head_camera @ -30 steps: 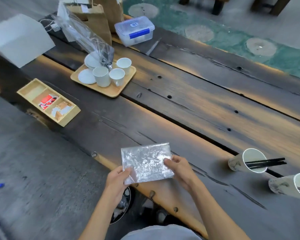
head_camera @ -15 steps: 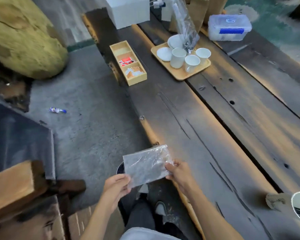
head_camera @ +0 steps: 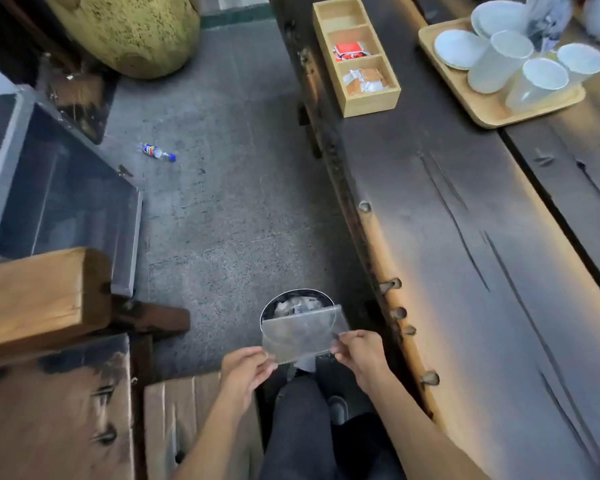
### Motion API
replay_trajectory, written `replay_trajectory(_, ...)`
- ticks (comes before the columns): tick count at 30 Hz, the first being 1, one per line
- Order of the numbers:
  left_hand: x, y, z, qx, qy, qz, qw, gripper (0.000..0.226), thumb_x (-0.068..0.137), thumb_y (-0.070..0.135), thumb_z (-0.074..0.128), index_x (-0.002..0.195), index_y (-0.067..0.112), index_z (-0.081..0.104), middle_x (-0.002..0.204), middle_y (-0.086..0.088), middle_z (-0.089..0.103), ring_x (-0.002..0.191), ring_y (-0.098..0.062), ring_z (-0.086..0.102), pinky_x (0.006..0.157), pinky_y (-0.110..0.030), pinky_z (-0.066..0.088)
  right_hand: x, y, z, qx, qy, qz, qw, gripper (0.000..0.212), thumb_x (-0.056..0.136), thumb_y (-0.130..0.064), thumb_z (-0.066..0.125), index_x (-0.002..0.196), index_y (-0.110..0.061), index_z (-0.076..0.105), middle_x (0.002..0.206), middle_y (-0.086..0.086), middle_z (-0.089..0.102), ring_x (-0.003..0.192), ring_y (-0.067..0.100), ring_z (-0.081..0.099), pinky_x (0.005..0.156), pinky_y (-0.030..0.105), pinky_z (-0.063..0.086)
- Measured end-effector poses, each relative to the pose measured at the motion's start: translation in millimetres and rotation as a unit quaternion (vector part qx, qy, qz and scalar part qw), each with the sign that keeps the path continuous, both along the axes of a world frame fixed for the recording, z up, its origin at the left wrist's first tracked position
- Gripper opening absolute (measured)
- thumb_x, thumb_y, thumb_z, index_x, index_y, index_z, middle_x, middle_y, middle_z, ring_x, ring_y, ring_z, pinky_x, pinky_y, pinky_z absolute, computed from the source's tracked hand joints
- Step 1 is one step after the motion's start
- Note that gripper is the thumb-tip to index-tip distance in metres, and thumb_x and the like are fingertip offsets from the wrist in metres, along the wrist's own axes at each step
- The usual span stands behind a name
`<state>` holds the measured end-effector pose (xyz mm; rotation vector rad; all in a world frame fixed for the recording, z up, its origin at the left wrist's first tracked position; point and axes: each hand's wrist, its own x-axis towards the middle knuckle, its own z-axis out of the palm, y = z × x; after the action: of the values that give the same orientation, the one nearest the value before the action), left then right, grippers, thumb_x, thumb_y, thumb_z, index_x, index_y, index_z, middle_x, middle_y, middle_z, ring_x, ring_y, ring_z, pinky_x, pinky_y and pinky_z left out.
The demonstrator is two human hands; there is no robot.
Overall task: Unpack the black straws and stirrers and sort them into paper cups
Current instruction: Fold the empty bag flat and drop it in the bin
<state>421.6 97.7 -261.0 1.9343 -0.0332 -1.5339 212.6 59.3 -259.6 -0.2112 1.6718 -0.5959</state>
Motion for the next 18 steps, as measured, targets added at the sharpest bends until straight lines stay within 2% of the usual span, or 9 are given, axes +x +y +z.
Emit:
replay_trajectory(4, 5.5, -21.3, -69.3, 0.002, -0.006, 0.025, 1.000, 0.018, 0.087, -0.017, 0.056, 0.084, 0.001, 0.057, 0.070, -0.020, 0.065, 0.044, -0.017, 0.067, 0.044, -0.020, 0.054, 14.5, -20.1, -69.1, 0.052, -0.001, -0.037, 0.998, 0.017, 0.093, 0.010, 0.050, 0.079, 0.001, 0.055, 0.072, 0.018, 0.060, 0.056, 0.020, 0.055, 0.042, 0.022, 0.049)
replay_trajectory(9, 13.5, -37.9, -165.3, 0.022, 0.007, 0.031, 0.999, 0.016, 0.088, -0.014, 0.056, 0.088, 0.001, 0.057, 0.083, -0.022, 0.063, 0.071, -0.027, 0.063, 0.046, -0.022, 0.056, 24.8, -46.0, -161.0, 0.082, 0.044, -0.016, 0.995, 0.025, 0.090, 0.012, 0.050, 0.069, 0.001, 0.054, 0.061, 0.018, 0.055, 0.046, 0.019, 0.052, 0.030, 0.016, 0.040)
replay_trajectory(11, 13.9, -42.3, -200.9, 0.030, 0.005, 0.026, 0.999, 0.017, 0.087, -0.015, 0.057, 0.098, -0.001, 0.056, 0.084, -0.022, 0.063, 0.072, -0.027, 0.062, 0.046, -0.021, 0.056, 26.2, -53.5, -196.3, 0.080, 0.065, -0.003, 0.995, 0.025, 0.089, 0.012, 0.051, 0.067, 0.000, 0.055, 0.058, 0.017, 0.055, 0.037, 0.015, 0.050, 0.029, 0.016, 0.037)
replay_trajectory(14, 13.1, -49.1, -238.6, 0.036, 0.007, 0.032, 0.999, 0.019, 0.087, -0.016, 0.056, 0.097, 0.000, 0.055, 0.086, -0.023, 0.062, 0.073, -0.026, 0.062, 0.046, -0.021, 0.056, 27.3, -61.7, -236.4, 0.079, 0.086, 0.022, 0.993, 0.024, 0.086, 0.010, 0.054, 0.063, 0.002, 0.056, 0.054, 0.017, 0.057, 0.028, 0.011, 0.047, 0.028, 0.016, 0.035)
replay_trajectory(16, 13.7, -52.9, -260.3, 0.039, 0.007, 0.035, 0.999, 0.020, 0.087, -0.016, 0.055, 0.097, 0.001, 0.055, 0.094, -0.026, 0.061, 0.075, -0.028, 0.062, 0.048, -0.022, 0.057, 27.4, -65.2, -257.9, 0.071, 0.092, 0.035, 0.993, 0.028, 0.084, 0.011, 0.055, 0.058, 0.003, 0.055, 0.053, 0.018, 0.058, 0.028, 0.013, 0.047, 0.028, 0.016, 0.034)
replay_trajectory(18, 16.3, -56.1, -276.4, 0.042, 0.008, 0.036, 0.998, 0.020, 0.089, -0.014, 0.054, 0.102, 0.001, 0.054, 0.101, -0.028, 0.061, 0.081, -0.032, 0.063, 0.051, -0.025, 0.059, 25.9, -68.9, -269.5, 0.068, 0.085, 0.038, 0.993, 0.027, 0.084, 0.009, 0.058, 0.059, 0.002, 0.057, 0.056, 0.019, 0.059, 0.036, 0.018, 0.051, 0.030, 0.017, 0.036)
